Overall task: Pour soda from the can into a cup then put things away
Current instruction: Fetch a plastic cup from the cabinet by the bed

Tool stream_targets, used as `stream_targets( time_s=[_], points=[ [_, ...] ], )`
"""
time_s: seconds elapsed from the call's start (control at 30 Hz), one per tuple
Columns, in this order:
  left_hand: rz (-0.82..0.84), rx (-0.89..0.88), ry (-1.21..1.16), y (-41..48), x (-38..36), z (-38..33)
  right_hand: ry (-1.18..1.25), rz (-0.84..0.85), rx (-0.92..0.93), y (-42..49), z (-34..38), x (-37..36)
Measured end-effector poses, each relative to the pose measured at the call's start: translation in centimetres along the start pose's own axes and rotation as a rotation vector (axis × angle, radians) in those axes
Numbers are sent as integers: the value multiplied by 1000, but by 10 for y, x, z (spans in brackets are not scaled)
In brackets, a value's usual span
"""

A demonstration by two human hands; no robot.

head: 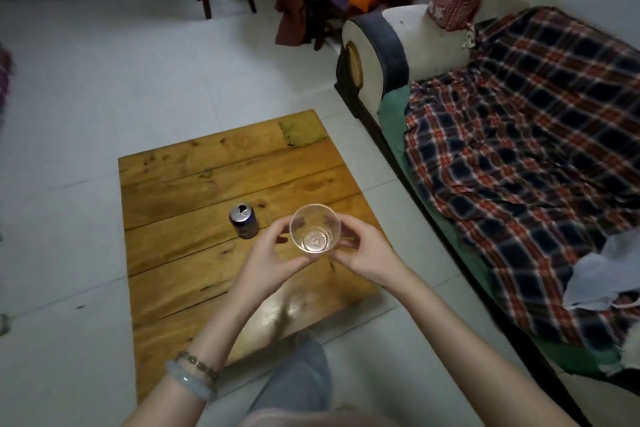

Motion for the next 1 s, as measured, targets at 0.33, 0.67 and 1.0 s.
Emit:
stream_targets(
  time_s=[0.33, 0.67, 1.0],
  points=[
    [-169, 181, -44, 87, 19, 79, -11, 200, -93, 124, -57, -16],
    [-322, 348, -110, 146, 3, 196, -62, 279, -32, 221, -147, -64],
    [-396, 397, -136, 181, -24, 299, 2, 269, -135, 280, -253, -106]
  ],
)
Point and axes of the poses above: each hand's wrist, its own y-axis towards the middle knuckle, its own x-axis out of the back of the hand, z = x × y, the point moved 10 cm from there along y, towards the middle knuckle, and after that the axes turned 11 degrees about -y, right-handed, at the moved point
